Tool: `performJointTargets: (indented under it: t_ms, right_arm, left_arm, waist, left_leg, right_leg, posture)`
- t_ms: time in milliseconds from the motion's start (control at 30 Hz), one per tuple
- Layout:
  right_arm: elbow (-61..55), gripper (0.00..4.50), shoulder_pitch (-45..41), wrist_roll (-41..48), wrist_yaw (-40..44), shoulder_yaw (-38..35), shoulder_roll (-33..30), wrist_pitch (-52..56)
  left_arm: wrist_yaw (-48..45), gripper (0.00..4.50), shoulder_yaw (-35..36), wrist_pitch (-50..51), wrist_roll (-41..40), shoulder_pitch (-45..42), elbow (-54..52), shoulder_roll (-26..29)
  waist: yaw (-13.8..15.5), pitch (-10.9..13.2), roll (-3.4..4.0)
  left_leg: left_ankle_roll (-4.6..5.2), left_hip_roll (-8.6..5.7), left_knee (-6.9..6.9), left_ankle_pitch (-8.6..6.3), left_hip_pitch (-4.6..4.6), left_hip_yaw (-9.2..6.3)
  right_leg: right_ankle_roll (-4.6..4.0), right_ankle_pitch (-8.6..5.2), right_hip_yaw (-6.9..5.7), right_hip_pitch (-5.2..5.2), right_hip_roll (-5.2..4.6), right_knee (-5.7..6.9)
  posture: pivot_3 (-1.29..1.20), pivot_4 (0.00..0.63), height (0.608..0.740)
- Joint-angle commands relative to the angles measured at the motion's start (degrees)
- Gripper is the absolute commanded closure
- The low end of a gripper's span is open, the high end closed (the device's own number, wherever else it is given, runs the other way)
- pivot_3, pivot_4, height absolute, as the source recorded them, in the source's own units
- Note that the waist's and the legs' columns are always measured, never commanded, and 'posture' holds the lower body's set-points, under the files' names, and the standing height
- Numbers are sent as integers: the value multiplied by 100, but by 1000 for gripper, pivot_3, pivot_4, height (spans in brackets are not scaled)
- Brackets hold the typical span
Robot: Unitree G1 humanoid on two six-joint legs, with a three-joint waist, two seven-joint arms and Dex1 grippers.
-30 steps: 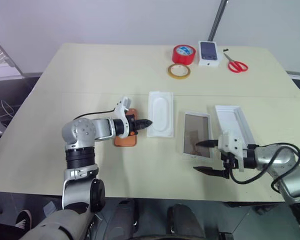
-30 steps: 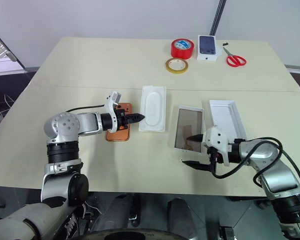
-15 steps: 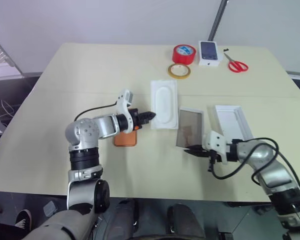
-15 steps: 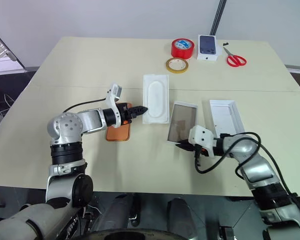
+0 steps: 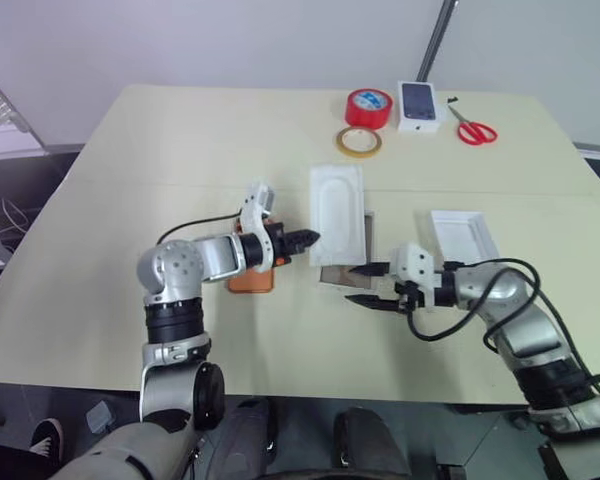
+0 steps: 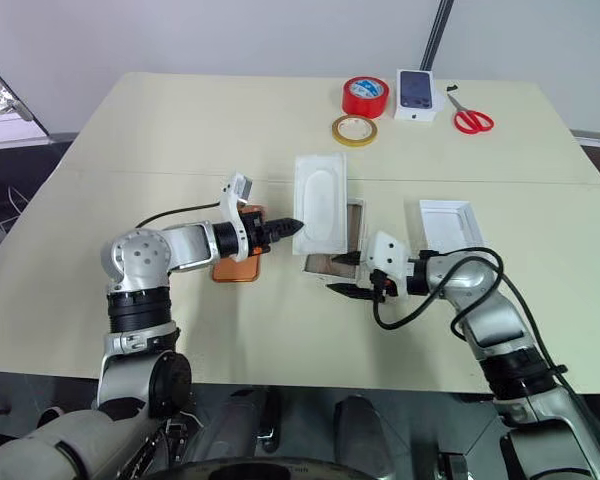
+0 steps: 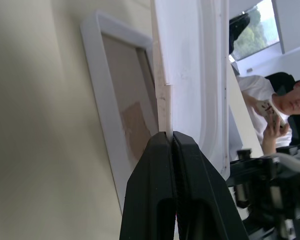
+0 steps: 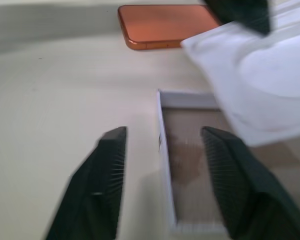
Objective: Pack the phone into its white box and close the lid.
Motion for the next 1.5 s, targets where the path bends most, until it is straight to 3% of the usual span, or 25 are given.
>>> performJointTargets:
  t_ms: [33, 133, 233, 433, 633, 700, 800, 833, 1100, 1233, 1500]
  right_arm:
    - [-264, 2103, 308, 107, -37, -532, -354, -3]
    - [-227, 2103, 575, 61, -126, -800, -543, -79]
    - [-306, 2041, 774, 96, -277, -1027, -567, -71]
    - [-706, 2041, 1175, 376, -400, -1346, -501, 144]
    - [-522, 2041, 62, 658, -1001, -1260, 122, 394]
    - [-385, 2890, -169, 683, -1183, -1260, 276, 586]
    - [-2, 4307, -504, 40, -1454, -692, 582, 132]
    - [159, 4450, -620, -207, -1583, -504, 694, -39]
    - [1154, 4450, -1173, -1691, -2543, 567, 1352, -594]
    - [1424, 4450, -1116, -2291, -2344, 1038, 1091, -830]
    - [1248, 4450, -1058, -2182, -1703, 1042, 746, -833]
  left_arm:
    - [-25, 4500, -92, -60, -122, -50, -143, -75]
    - [-122, 4500, -355, -122, -44, -8, -46, -70]
    - [-187, 3577, -517, -238, 48, 52, 29, 87]
    - [-449, 577, -545, -260, -75, -20, 60, 358]
    - [-500, 577, -577, -1008, 208, -40, 5, 585]
    - [-617, 534, -696, -1330, 282, 1, -129, 688]
    - [-1034, 534, -1320, -2598, 922, 415, -667, 1189]
    - [-1097, 534, -1311, -2742, 917, 518, -781, 1266]
    - [-1326, 534, -813, -3066, 767, 1027, -827, 1879]
    - [-1183, 534, -767, -3072, 684, 1180, -955, 1849]
    - [-1093, 534, -756, -2916, 535, 1287, -1019, 1830]
  waist:
    - [-4, 0, 0]
    - [-11, 1, -1]
    - [-23, 1, -1]
    - [-15, 1, -1]
    - [-46, 2, -3]
    - [-25, 2, -3]
    - [-18, 3, -4]
    - [-31, 2, -3]
    - [-47, 4, -1]
    - [-18, 4, -2]
    - [-25, 3, -3]
  left_leg:
    - [2, -1, 0, -1, 0, 0]
    - [9, -3, -1, -5, 0, 0]
    - [5, -1, -4, -3, 2, 1]
    - [3, 2, -6, -1, 1, 1]
    - [3, 0, -6, -2, 2, 0]
    - [-1, 3, -11, 1, 0, 0]
    - [-7, 5, -15, 4, -4, 0]
    - [-7, 5, -14, 4, -3, 3]
    - [-5, 0, -12, 4, -6, 9]
    - [-4, -1, -11, 4, -7, 9]
    - [13, -3, -8, -6, -2, 5]
  right_leg:
    - [0, 0, 0, 2, -2, -2]
    - [0, 0, 1, 1, -5, -2]
    - [0, 0, 3, 0, -3, -2]
    - [-1, 0, 3, -2, 1, -2]
    - [-2, 1, 5, -4, -1, 0]
    - [-2, 1, 4, -9, 2, 1]
    - [-2, 0, 2, -9, 3, -8]
    - [-2, 0, 5, -9, 2, -10]
    - [-4, 1, 9, -23, -6, 2]
    - [-3, 1, 6, -21, -6, 1]
    - [-3, 1, 5, -12, -8, 3]
  posture:
    - [0, 150, 728]
    - [0, 150, 728]
    - [0, 150, 728]
    - [0, 150, 728]
    - [0, 150, 728]
    - [0, 150, 728]
    - [0, 150, 728]
    - [0, 150, 728]
    - [0, 150, 728]
    - [0, 150, 728]
    - [0, 150, 728]
